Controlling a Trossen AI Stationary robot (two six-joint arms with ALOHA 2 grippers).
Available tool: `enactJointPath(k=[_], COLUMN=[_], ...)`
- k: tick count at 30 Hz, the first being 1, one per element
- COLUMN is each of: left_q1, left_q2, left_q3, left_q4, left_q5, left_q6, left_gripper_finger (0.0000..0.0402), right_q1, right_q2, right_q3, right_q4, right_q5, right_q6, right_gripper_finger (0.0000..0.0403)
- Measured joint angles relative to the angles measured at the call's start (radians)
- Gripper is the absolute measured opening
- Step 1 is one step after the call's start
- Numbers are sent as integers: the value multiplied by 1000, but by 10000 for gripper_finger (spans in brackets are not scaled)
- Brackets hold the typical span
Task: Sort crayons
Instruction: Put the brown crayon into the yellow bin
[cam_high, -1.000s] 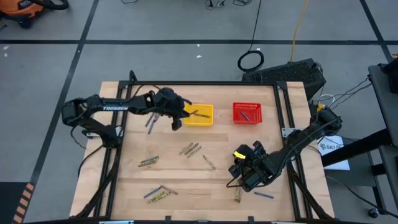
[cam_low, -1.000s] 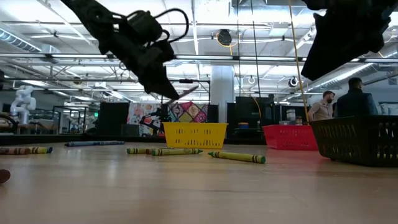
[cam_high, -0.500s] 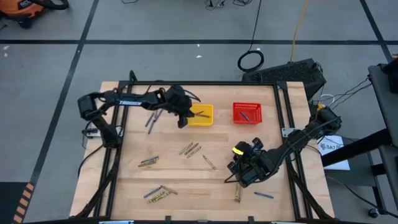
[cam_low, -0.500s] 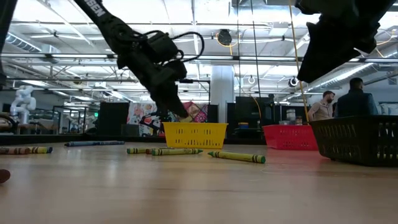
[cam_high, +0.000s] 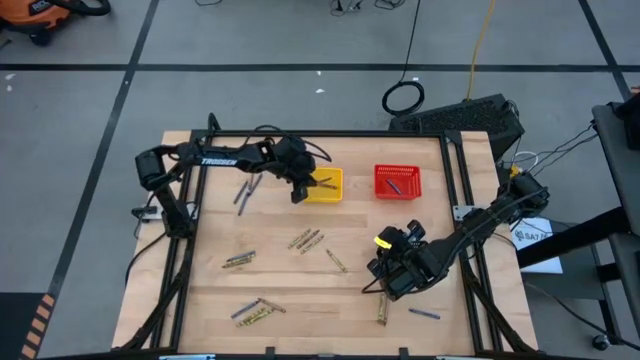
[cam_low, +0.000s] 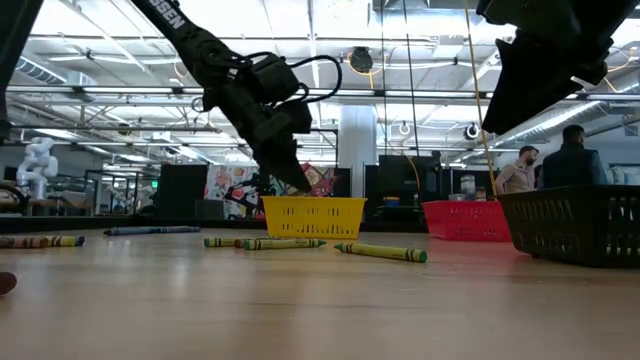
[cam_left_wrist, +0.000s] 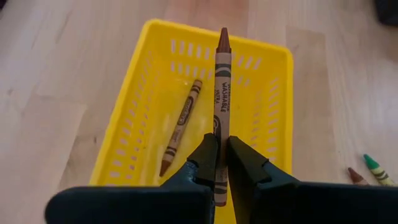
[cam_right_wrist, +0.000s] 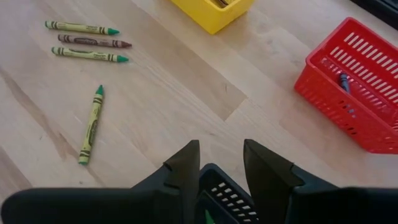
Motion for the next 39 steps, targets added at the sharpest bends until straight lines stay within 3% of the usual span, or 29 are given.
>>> enactJointPath(k=[12, 23, 28, 32, 34, 39], left_q1=[0, -14, -13, -19, -24, -28], left_q2=[0, 0, 0, 0, 0, 0], left_q3=[0, 0, 3, 17, 28, 48], left_q4=[-63, 74, 62, 59, 60, 35], left_q5=[16, -1, 77, 119, 104, -58], left_q6=[36, 58, 53, 60, 77, 104], left_gripper_finger=[21, 21, 26, 52, 69, 85], right_q1=[-26, -28, -28, -28, -28, -28], right_q2=[0, 0, 0, 0, 0, 0], right_q3=[0, 0, 0, 0, 0, 0], right_q4=[4, 5, 5, 5, 5, 16], right_q5=[-3, -4, -4, -3, -3, -3], right_q6=[-2, -82, -48, -47, -46, -48], right_gripper_finger=[112, 112, 112, 112, 112, 112])
